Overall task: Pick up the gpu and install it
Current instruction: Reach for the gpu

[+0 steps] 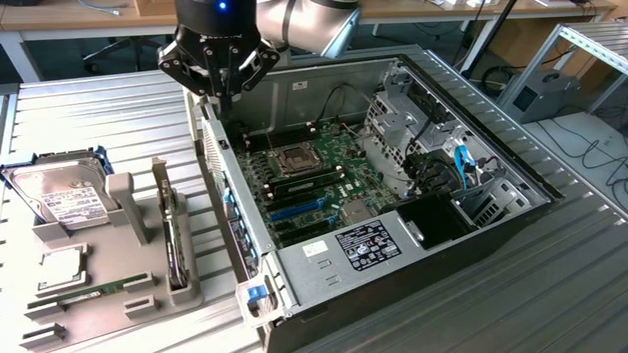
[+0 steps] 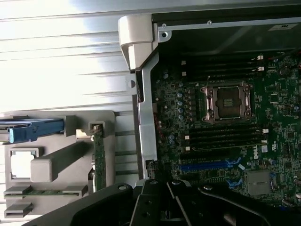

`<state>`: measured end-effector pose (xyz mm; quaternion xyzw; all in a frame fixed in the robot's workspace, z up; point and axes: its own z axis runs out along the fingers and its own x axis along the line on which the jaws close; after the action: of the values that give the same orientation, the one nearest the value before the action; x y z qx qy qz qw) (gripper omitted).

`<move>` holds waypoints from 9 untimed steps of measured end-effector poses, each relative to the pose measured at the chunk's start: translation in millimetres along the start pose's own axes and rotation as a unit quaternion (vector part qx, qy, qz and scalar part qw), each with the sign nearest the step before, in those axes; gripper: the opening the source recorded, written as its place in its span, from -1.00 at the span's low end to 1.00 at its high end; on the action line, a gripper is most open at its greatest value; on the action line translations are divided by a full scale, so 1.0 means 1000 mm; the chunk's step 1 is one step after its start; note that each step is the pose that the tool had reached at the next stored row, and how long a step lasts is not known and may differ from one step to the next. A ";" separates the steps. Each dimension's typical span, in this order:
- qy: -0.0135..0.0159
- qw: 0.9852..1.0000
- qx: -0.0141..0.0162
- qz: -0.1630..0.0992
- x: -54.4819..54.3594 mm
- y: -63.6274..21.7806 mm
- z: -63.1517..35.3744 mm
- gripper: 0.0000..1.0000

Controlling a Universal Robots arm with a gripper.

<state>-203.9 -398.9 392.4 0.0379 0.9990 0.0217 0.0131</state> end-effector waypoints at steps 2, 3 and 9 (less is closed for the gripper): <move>0.000 1.000 0.000 0.000 0.002 -0.0002 0.0000 -0.79; 0.000 1.000 0.000 0.000 0.003 -0.0003 0.0000 -0.79; 0.000 1.000 0.000 0.000 0.009 -0.0007 0.0000 -0.79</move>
<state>-212.7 -398.9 392.2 0.0379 0.9990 0.0217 0.0131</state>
